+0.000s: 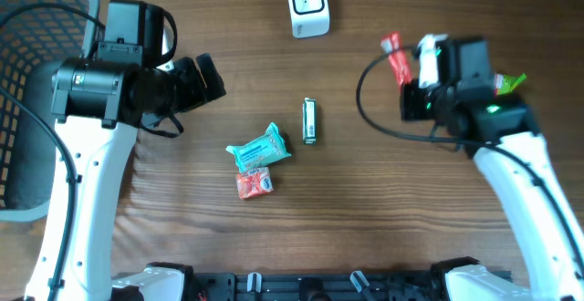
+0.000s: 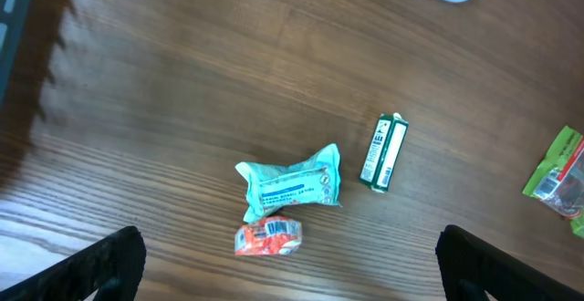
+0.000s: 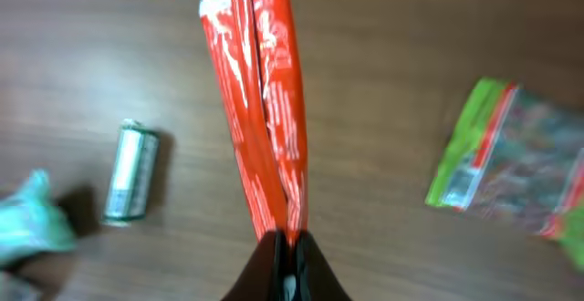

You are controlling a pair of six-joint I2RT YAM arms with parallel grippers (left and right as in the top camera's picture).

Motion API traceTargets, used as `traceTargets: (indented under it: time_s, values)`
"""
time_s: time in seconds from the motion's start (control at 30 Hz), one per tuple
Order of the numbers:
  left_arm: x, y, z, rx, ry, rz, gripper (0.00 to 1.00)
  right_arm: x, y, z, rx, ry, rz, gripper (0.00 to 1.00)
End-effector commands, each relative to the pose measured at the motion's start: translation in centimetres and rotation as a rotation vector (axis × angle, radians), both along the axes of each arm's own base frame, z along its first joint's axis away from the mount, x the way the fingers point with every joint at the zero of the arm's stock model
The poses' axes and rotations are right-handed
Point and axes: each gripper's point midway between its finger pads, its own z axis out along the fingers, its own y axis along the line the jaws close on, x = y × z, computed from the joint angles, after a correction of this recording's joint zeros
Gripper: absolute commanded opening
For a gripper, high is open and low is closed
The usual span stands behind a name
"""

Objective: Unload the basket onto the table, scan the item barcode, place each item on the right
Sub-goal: 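Hold the red sachet up to the white scanner with the right gripper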

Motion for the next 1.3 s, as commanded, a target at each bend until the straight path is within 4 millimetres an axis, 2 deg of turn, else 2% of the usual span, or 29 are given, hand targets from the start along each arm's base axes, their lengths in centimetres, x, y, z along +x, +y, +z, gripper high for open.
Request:
traceTargets:
  time_s: [0.0,0.2,0.3,0.4,0.43,0.47,0.6,0.7,0.83,1.1,1.27]
  values:
    - [0.1,0.4,0.1,0.008,-0.006,0.011,1.0,1.5,0.0,5.2,-0.038,-0.047,0.045,0.04]
    - [0.1,0.3,0.1,0.007,-0.006,0.011,1.0,3.4,0.9,8.8,-0.115,0.055,0.161,0.04]
    - [0.1,0.3,0.1,0.007,-0.006,0.011,1.0,6.3,2.2,9.7,-0.115,0.013,0.181,0.04]
    - [0.1,0.3,0.1,0.007,-0.006,0.011,1.0,8.4,3.7,8.5,-0.152,-0.009,0.26,0.04]
    - [0.1,0.4,0.1,0.008,-0.006,0.011,1.0,9.6,4.8,7.0,-0.209,-0.005,0.308,0.04]
    - [0.1,0.3,0.1,0.007,-0.006,0.011,1.0,10.2,5.1,6.3,-0.241,-0.005,0.314,0.04]
    - [0.1,0.3,0.1,0.007,-0.006,0.011,1.0,13.5,6.1,4.0,-0.417,-0.044,0.279,0.04]
    - [0.1,0.4,0.1,0.008,-0.006,0.011,1.0,16.7,7.6,2.2,-0.584,-0.11,0.246,0.04]
    - [0.1,0.4,0.1,0.008,-0.006,0.011,1.0,19.3,8.3,0.4,-0.762,-0.162,0.193,0.04]
    - [0.1,0.3,0.1,0.007,-0.006,0.011,1.0,22.5,9.4,-2.9,-0.995,-0.223,0.11,0.04]
    - [0.1,0.4,0.1,0.008,-0.006,0.011,1.0,23.0,10.4,-6.6,-1.021,-0.196,0.14,0.04]
